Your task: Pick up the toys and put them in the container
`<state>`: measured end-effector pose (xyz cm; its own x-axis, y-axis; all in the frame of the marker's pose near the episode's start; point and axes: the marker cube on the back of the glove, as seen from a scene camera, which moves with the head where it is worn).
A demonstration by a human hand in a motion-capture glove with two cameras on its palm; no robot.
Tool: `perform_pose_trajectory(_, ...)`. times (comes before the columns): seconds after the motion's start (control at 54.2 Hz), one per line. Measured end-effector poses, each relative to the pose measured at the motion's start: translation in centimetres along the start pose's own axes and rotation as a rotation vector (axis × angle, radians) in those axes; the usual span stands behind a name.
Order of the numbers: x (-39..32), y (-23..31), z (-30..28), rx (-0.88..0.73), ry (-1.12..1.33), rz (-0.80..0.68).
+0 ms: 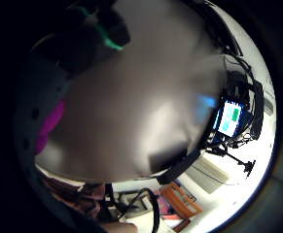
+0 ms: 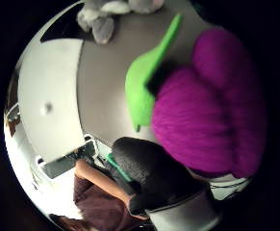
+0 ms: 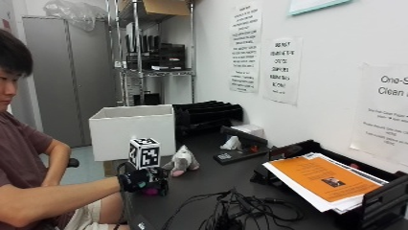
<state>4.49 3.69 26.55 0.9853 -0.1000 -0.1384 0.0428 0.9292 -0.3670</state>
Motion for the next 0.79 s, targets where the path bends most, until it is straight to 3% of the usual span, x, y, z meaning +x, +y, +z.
perform_pose_trajectory(0.166,-1.9,-1.1,-0.9,0.094,0.069,-0.095)
perform_pose_trajectory(0.314,-3.2,-2.8,-2.7,-0.086,0.042,-0.124)
perform_pose_trajectory(0.406,-5.2,-4.1,-7.3,-0.137,-0.030,-0.142)
perform_pose_trajectory(0.794,-19.7,-6.8,-32.6,0.312,-0.053,-0.347)
